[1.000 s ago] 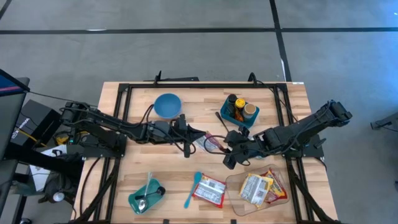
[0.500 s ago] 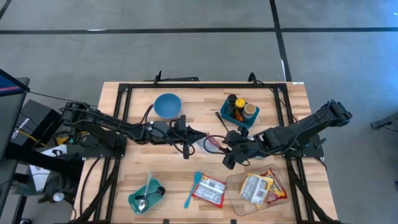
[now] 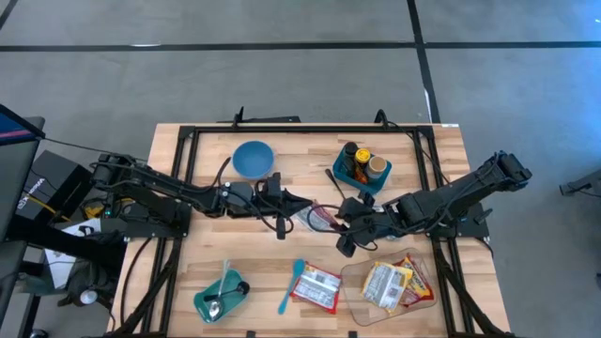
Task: Pick & Place Food Item
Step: Put the pink green noodle pack into the transparent bin
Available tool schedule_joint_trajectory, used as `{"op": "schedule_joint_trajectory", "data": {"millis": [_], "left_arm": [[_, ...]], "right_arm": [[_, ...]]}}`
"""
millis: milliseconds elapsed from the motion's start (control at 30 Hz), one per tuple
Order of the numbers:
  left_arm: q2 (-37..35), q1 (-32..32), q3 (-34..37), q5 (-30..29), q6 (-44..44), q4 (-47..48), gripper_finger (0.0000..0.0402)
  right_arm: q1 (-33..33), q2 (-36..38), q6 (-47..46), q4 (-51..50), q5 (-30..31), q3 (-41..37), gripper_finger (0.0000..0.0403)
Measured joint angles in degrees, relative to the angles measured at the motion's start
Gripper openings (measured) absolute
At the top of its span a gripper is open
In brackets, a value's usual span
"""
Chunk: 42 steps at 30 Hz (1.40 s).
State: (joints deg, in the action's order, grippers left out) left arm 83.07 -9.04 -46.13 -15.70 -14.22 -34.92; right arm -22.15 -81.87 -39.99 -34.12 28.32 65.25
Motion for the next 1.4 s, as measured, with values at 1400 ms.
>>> {"op": "schedule_joint_trajectory", "data": {"millis": [1400], "left_arm": [[0.0,0.13,0.0,-0.16,5.34,0.39,0.0119]], "right_arm": [[-0.49,0.0,1.48,-2.02,0.28,-0.02,0.0]]}}
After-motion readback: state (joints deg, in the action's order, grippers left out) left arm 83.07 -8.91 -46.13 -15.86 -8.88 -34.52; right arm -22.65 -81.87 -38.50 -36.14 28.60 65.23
